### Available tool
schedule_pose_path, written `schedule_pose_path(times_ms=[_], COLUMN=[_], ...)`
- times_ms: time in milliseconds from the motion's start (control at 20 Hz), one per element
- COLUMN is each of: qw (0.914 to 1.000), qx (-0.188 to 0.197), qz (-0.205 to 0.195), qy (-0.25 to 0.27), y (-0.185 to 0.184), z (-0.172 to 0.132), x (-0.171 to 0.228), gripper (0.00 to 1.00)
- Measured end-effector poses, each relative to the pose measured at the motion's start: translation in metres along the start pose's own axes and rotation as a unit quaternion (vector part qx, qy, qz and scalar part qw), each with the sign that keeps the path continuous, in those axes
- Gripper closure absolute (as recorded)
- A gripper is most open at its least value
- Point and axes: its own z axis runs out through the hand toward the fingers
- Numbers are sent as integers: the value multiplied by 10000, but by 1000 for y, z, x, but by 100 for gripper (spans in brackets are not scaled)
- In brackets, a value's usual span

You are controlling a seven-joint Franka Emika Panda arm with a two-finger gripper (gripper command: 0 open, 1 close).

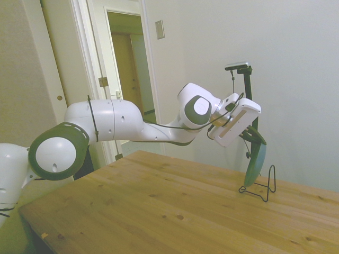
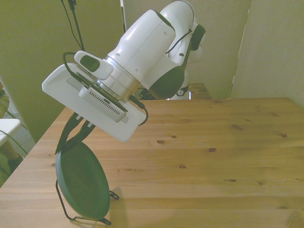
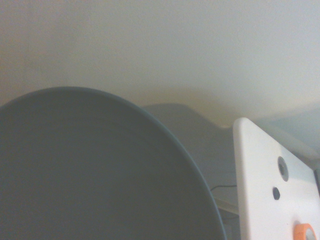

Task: Load the plate

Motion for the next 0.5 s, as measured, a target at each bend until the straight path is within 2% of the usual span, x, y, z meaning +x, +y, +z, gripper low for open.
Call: schedule_pose_path(times_ms=[500], qw=[9986], qx=[-486], qz=[-195], qy=[13], y=[9], z=[2], x=[-6], gripper=[100])
